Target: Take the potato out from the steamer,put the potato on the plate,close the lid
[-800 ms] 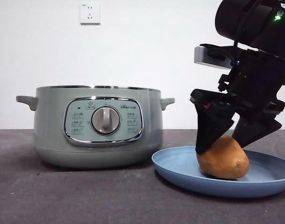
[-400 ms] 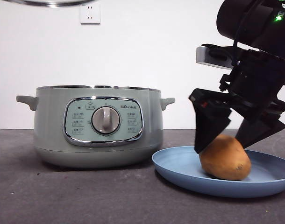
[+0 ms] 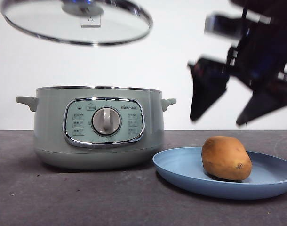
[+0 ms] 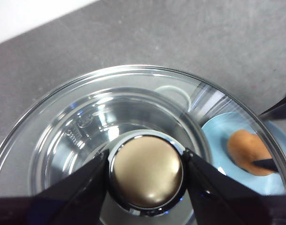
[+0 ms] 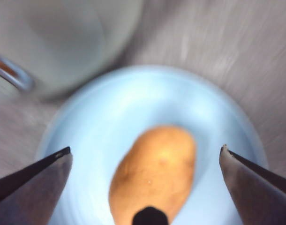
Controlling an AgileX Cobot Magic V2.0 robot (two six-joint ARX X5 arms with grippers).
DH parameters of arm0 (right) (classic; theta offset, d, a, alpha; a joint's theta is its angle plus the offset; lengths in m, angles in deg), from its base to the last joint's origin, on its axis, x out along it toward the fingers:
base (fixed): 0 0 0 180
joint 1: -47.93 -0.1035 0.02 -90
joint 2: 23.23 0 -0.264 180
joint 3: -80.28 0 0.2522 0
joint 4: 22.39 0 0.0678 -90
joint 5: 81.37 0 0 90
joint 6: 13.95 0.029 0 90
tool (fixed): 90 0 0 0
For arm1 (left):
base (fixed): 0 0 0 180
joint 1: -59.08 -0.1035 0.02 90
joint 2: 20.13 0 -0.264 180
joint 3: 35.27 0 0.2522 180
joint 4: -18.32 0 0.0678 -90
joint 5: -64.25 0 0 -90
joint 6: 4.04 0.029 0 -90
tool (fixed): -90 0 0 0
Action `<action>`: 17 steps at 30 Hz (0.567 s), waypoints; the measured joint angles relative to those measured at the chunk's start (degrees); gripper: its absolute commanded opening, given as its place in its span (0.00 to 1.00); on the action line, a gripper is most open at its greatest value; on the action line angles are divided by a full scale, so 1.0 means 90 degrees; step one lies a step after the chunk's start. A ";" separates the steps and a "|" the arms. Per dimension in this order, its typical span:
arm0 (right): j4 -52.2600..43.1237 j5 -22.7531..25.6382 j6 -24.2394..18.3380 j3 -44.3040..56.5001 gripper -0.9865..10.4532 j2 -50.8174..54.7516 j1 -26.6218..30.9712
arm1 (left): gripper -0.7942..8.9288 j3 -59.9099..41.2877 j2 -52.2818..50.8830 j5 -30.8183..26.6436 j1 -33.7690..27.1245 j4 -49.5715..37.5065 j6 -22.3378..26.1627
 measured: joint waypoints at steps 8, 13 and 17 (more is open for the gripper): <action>0.0466 0.0240 0.0000 -0.0197 0.61 0.2256 0.0039 | 0.07 0.0002 0.0964 -0.0029 0.0002 -0.0641 0.0117; 0.0510 0.0403 0.0073 -0.0231 0.61 0.3432 0.0039 | 0.07 0.0000 0.1443 -0.0044 0.0002 -0.0877 0.0138; 0.0716 0.0406 0.0075 -0.0231 0.61 0.3854 0.0039 | 0.07 0.0002 0.1681 -0.0165 0.0002 -0.0937 0.0163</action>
